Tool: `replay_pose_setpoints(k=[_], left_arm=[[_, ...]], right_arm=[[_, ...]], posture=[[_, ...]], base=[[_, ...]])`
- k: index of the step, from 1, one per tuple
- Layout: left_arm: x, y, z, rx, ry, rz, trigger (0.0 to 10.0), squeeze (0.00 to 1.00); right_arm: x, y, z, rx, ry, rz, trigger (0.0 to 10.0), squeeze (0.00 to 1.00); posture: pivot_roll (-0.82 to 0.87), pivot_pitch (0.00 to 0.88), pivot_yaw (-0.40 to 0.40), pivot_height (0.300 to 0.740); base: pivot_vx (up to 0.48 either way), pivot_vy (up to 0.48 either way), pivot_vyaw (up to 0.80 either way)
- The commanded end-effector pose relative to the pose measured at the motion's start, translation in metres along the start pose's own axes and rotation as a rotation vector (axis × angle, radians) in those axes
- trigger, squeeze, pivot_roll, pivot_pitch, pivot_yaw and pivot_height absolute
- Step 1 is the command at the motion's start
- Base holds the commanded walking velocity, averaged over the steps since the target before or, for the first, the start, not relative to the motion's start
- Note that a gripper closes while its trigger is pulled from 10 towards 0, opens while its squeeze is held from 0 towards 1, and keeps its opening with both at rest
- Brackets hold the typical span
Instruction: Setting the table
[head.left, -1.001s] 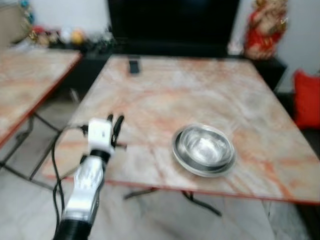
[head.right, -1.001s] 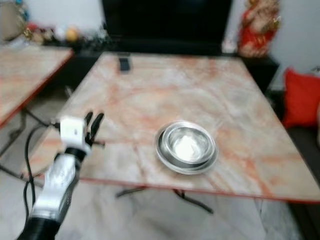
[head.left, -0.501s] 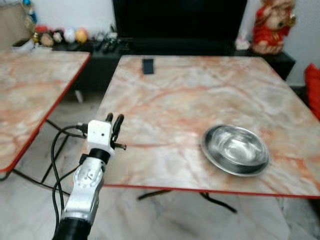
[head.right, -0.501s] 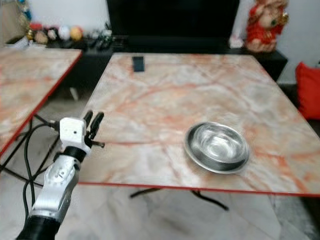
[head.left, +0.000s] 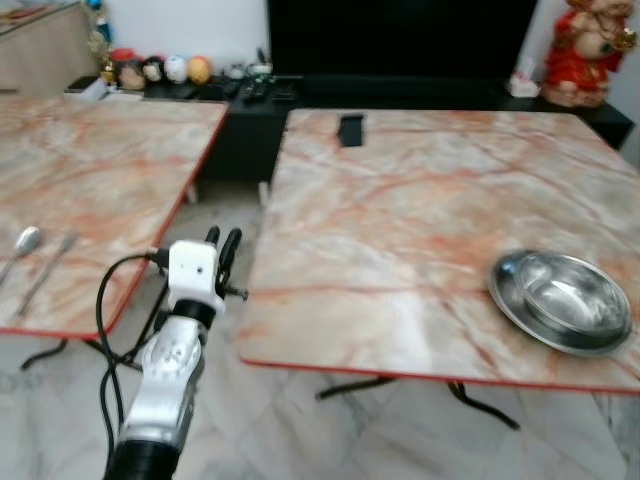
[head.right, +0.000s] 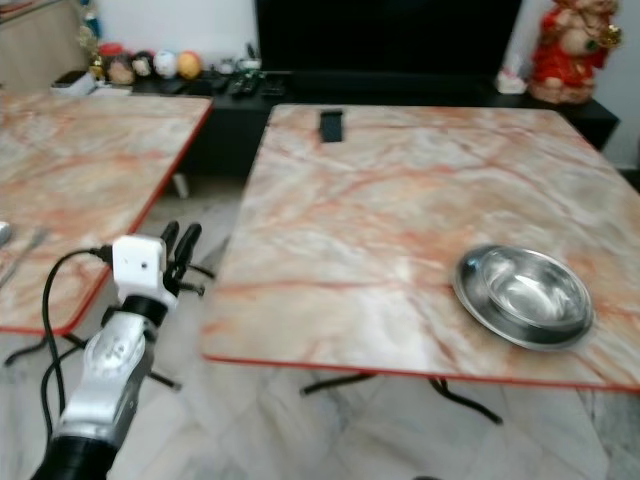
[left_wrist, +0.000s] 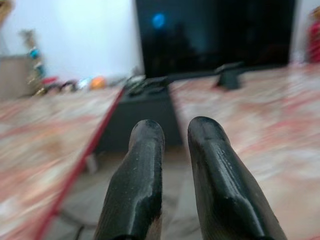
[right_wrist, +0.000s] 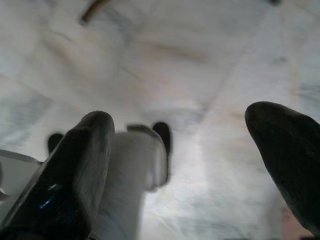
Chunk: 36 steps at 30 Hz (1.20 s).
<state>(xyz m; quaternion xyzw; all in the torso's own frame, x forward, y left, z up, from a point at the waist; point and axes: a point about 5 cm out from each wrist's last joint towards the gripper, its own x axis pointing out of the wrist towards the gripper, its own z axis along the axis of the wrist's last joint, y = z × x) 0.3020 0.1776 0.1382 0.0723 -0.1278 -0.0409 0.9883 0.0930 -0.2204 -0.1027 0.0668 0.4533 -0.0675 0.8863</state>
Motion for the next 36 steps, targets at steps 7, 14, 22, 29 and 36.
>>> replay_pose_setpoints(k=[7, 14, 22, 29, 36], left_arm=[[0.001, 0.0, 0.014, 0.019, -0.062, 0.009, 10.0, 0.0], [0.001, 0.002, 0.015, 0.022, -0.064, 0.015, 10.0, 0.0], [0.001, 0.003, 0.017, 0.025, -0.071, 0.023, 10.0, 0.0], [-0.001, 0.012, 0.02, 0.037, -0.084, 0.065, 10.0, 0.0], [-0.005, 0.036, 0.022, 0.066, -0.097, 0.218, 10.0, 0.0]], right_arm=[[-0.002, -0.003, -0.002, 0.005, 0.007, -0.008, 10.0, 0.0], [-0.001, -0.003, -0.002, 0.006, 0.008, -0.007, 10.0, 0.0], [-0.001, -0.003, -0.002, 0.008, 0.007, -0.007, 10.0, 0.0], [-0.001, -0.002, -0.002, 0.005, 0.008, -0.004, 10.0, 0.0], [-0.001, -0.002, -0.002, 0.007, 0.006, -0.003, 10.0, 0.0]], posture=[[0.06, 0.0, -0.02, 0.74], [0.06, 0.0, -0.019, 0.74], [0.06, 0.0, -0.016, 0.74], [0.06, 0.0, -0.018, 0.74], [0.06, 0.0, -0.016, 0.74]], base=[[0.0, 0.37, 0.0], [0.0, 0.369, 0.0], [0.0, 0.369, 0.0], [0.0, 0.372, 0.0], [0.0, 0.368, 0.0]])
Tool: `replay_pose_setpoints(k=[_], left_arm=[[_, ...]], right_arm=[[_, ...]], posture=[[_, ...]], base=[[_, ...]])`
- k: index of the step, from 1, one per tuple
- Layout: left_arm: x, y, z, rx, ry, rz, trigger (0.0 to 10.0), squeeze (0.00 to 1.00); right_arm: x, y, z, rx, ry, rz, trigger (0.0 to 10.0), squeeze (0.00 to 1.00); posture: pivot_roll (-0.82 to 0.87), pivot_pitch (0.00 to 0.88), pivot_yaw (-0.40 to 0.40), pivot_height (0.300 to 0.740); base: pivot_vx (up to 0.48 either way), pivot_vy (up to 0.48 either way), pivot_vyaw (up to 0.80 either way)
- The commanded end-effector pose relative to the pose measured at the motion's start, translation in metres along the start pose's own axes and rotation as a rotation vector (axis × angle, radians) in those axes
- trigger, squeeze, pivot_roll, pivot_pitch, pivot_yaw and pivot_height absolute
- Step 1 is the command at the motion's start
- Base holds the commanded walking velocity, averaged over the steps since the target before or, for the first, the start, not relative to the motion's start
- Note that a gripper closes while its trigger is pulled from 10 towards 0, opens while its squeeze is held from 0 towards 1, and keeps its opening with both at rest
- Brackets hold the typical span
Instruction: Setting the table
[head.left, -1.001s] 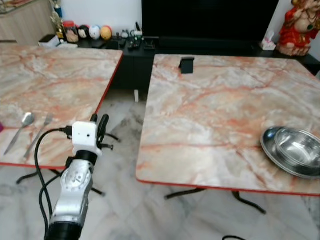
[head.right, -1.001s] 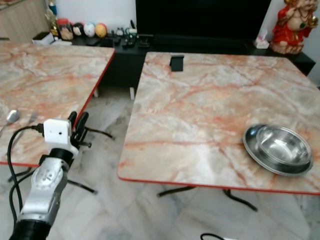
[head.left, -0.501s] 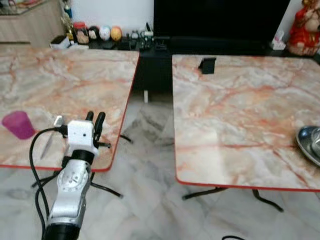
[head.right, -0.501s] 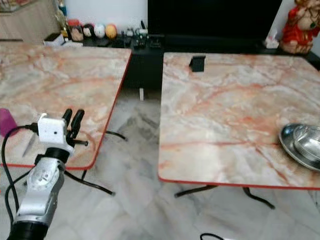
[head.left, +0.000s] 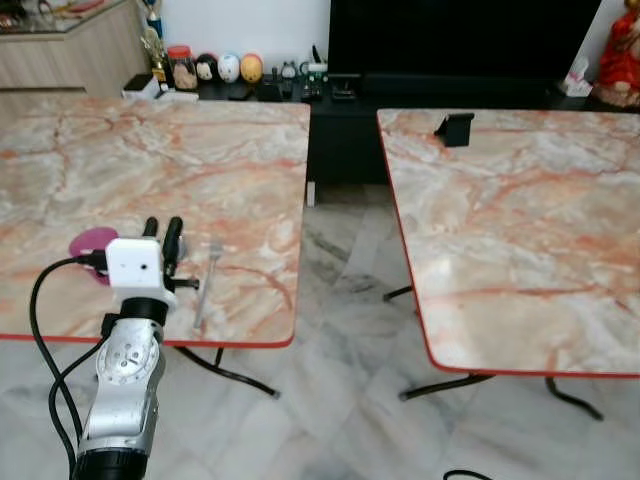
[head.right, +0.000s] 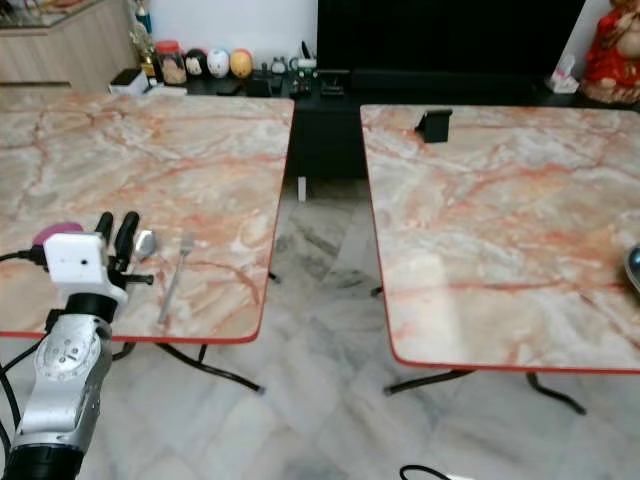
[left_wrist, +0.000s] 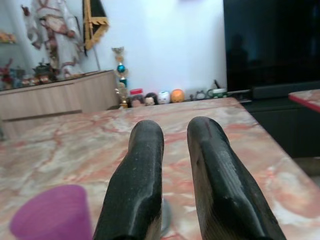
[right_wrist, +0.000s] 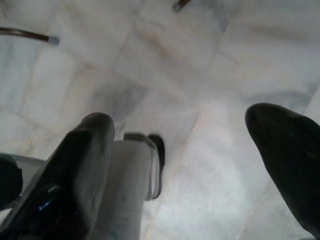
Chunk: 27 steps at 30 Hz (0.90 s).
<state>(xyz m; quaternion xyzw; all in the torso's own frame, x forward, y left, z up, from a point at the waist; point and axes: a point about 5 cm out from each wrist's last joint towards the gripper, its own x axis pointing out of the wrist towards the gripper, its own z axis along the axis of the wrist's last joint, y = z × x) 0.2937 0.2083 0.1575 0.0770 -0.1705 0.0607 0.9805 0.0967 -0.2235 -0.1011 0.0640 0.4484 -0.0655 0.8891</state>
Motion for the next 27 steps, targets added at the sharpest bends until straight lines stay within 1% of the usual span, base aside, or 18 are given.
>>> replay_pose_setpoints(k=[1, 2, 3, 6, 7, 9, 10, 11, 12, 14, 15, 18, 19, 20, 22, 24, 25, 27], left_arm=[[0.002, 0.01, 0.006, 0.04, -0.028, 0.05, 10.0, 0.0], [0.002, 0.01, 0.006, 0.04, -0.028, 0.05, 10.0, 0.0], [0.002, 0.017, 0.006, 0.066, -0.028, 0.087, 10.0, 0.0], [0.0, 0.03, 0.004, 0.102, -0.026, 0.166, 10.0, 0.0], [-0.003, 0.038, 0.002, 0.118, -0.014, 0.219, 10.0, 0.0], [-0.006, 0.046, -0.002, 0.131, 0.008, 0.276, 10.0, 0.0], [-0.011, 0.058, -0.008, 0.159, 0.048, 0.356, 10.0, 0.0], [-0.011, 0.058, -0.008, 0.159, 0.048, 0.356, 10.0, 0.0], [-0.017, 0.071, -0.014, 0.204, 0.088, 0.428, 10.0, 0.0], [-0.022, 0.079, -0.018, 0.24, 0.111, 0.466, 10.0, 0.0], [-0.027, 0.087, -0.023, 0.256, 0.133, 0.508, 10.0, 0.0], [-0.038, 0.1, -0.037, 0.263, 0.205, 0.582, 10.0, 0.0], [-0.047, 0.108, -0.048, 0.269, 0.271, 0.633, 10.0, 0.0], [-0.047, 0.108, -0.048, 0.269, 0.271, 0.633, 10.0, 0.0], [-0.067, 0.118, -0.07, 0.264, 0.397, 0.712, 10.0, 0.0], [-0.075, 0.119, -0.079, 0.277, 0.447, 0.712, 10.0, 0.0], [-0.075, 0.119, -0.079, 0.277, 0.447, 0.712, 10.0, 0.0], [-0.085, 0.117, -0.095, 0.295, 0.539, 0.681, 10.0, 0.0]], right_arm=[[-0.002, 0.0, -0.006, 0.013, 0.018, -0.005, 10.0, 0.0], [-0.002, 0.0, -0.006, 0.013, 0.018, -0.005, 10.0, 0.0], [-0.002, 0.0, -0.006, 0.012, 0.019, -0.005, 10.0, 0.0], [-0.002, 0.0, -0.006, 0.014, 0.019, -0.006, 10.0, 0.0], [-0.002, 0.001, -0.006, 0.013, 0.02, -0.005, 10.0, 0.0], [-0.002, 0.001, -0.006, 0.013, 0.02, -0.005, 10.0, 0.0], [-0.002, 0.001, -0.006, 0.014, 0.02, -0.004, 10.0, 0.0], [-0.002, 0.001, -0.006, 0.014, 0.02, -0.004, 10.0, 0.0], [-0.002, 0.001, -0.007, 0.014, 0.02, -0.004, 10.0, 0.0], [-0.002, 0.001, -0.007, 0.014, 0.02, -0.004, 10.0, 0.0], [-0.002, 0.001, -0.007, 0.014, 0.02, -0.005, 10.0, 0.0], [-0.002, 0.001, -0.007, 0.015, 0.021, -0.005, 10.0, 0.0], [-0.002, 0.001, -0.007, 0.015, 0.021, -0.005, 10.0, 0.0], [-0.002, 0.001, -0.007, 0.015, 0.021, -0.005, 10.0, 0.0], [-0.002, 0.002, -0.007, 0.017, 0.022, -0.004, 10.0, 0.0], [-0.002, 0.002, -0.007, 0.018, 0.022, -0.004, 10.0, 0.0], [-0.002, 0.002, -0.007, 0.018, 0.022, -0.004, 10.0, 0.0], [-0.002, 0.002, -0.007, 0.019, 0.022, -0.004, 10.0, 0.0]], posture=[[0.07, 0.0, -0.017, 0.74], [0.07, 0.0, -0.017, 0.74], [0.07, 0.0, -0.017, 0.74], [0.07, 0.0, -0.017, 0.74], [0.07, 0.0, -0.017, 0.74], [0.07, 0.0, -0.017, 0.74], [0.07, 0.0, -0.017, 0.74], [0.07, 0.0, -0.017, 0.74], [0.07, 0.0, -0.017, 0.74], [0.07, 0.0, -0.016, 0.74], [0.07, 0.0, -0.016, 0.74], [0.08, 0.0, -0.017, 0.74], [0.08, 0.0, -0.015, 0.74], [0.08, 0.0, -0.015, 0.74], [0.08, 0.0, -0.012, 0.74], [0.08, 0.0, -0.012, 0.74], [0.08, 0.0, -0.012, 0.74], [0.08, 0.0, -0.011, 0.74]], base=[[0.0, 0.356, 0.0], [0.0, 0.356, 0.0], [0.0, 0.454, 0.0], [0.0, 0.465, 0.0], [0.0, 0.465, 0.0], [0.0, 0.465, 0.0], [0.0, 0.454, 0.0], [0.0, 0.454, 0.0], [0.0, 0.442, 0.0], [0.0, 0.442, 0.0], [0.0, 0.442, 0.0], [0.0, 0.44, 0.0], [0.0, 0.439, 0.0], [0.0, 0.439, 0.0], [0.0, 0.422, 0.0], [0.0, 0.364, 0.0], [0.0, 0.356, 0.0], [0.0, 0.358, 0.0]])
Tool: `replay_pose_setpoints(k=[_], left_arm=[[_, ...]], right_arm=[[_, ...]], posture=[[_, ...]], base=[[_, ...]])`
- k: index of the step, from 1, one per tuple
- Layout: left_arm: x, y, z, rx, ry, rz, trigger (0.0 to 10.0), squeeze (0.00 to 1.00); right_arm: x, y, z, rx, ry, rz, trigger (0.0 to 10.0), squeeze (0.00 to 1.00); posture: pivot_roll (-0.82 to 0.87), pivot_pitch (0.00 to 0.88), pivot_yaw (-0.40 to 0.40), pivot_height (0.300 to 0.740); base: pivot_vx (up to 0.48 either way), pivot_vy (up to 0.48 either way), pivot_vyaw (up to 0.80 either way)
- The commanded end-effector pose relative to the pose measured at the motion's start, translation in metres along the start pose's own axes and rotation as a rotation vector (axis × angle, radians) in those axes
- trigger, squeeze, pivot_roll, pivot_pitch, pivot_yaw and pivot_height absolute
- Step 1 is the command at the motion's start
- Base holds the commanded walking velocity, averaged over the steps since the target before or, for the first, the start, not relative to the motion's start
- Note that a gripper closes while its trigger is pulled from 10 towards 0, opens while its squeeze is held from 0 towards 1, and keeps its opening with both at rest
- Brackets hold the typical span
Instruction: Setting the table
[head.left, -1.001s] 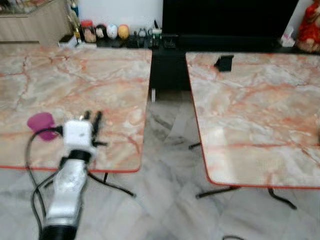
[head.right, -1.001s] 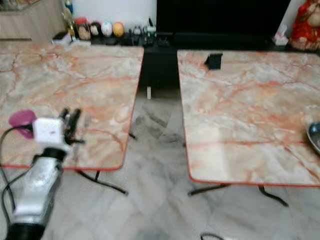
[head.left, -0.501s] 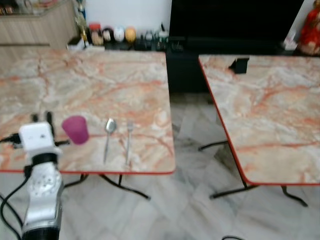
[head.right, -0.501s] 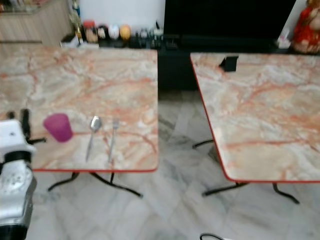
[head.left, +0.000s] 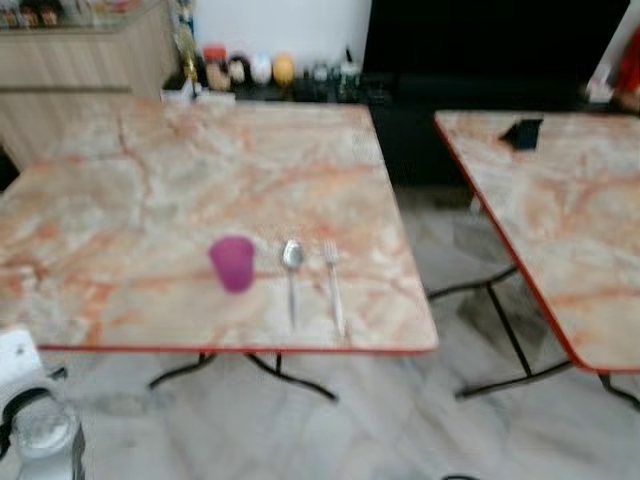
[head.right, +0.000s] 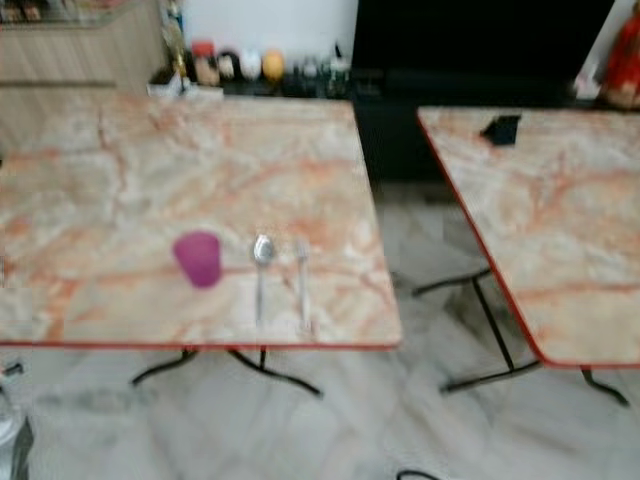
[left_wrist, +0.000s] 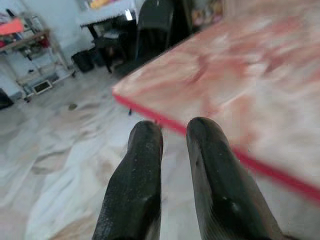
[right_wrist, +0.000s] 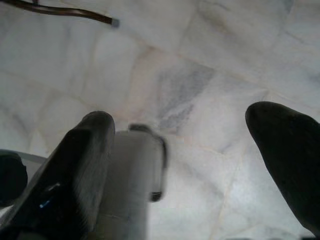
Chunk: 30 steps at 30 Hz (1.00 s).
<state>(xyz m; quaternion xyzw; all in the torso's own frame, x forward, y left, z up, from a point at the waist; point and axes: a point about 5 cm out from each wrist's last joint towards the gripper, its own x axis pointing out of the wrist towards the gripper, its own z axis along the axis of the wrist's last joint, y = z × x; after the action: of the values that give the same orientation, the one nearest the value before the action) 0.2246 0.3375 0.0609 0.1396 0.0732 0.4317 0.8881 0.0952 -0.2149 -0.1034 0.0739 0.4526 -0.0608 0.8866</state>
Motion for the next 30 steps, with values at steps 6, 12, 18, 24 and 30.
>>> replay_pose_setpoints(k=[6, 12, 18, 24, 30], left_arm=[[-0.022, -0.023, -0.061, 0.219, 0.277, -0.236, 10.0, 0.0], [-0.052, -0.048, -0.09, 0.249, 0.469, -0.508, 10.0, 0.0], [-0.082, -0.076, -0.1, 0.214, 0.569, -0.789, 10.0, 0.0], [-0.1, -0.093, -0.101, 0.238, 0.564, -0.896, 10.0, 0.0], [-0.103, -0.091, -0.106, 0.243, 0.612, -0.892, 10.0, 0.0]], right_arm=[[-0.002, -0.006, -0.004, 0.009, 0.011, -0.026, 10.0, 0.0], [-0.002, -0.006, -0.003, 0.005, 0.005, -0.028, 10.0, 0.0], [-0.003, -0.008, -0.003, 0.011, 0.005, -0.041, 10.0, 0.0], [-0.003, -0.008, -0.002, 0.032, -0.007, -0.047, 10.0, 0.0], [-0.003, -0.007, -0.003, 0.037, -0.008, -0.052, 10.0, 0.0]], posture=[[0.07, 0.0, -0.01, 0.74], [0.08, 0.0, -0.018, 0.74], [0.07, 0.0, -0.022, 0.74], [0.06, 0.0, -0.023, 0.74], [0.05, 0.0, -0.018, 0.74]], base=[[0.0, 0.351, 0.0], [0.0, 0.0, 0.0], [0.0, 0.0, 0.0], [0.0, 0.0, 0.0], [0.0, 0.0, 0.0]])
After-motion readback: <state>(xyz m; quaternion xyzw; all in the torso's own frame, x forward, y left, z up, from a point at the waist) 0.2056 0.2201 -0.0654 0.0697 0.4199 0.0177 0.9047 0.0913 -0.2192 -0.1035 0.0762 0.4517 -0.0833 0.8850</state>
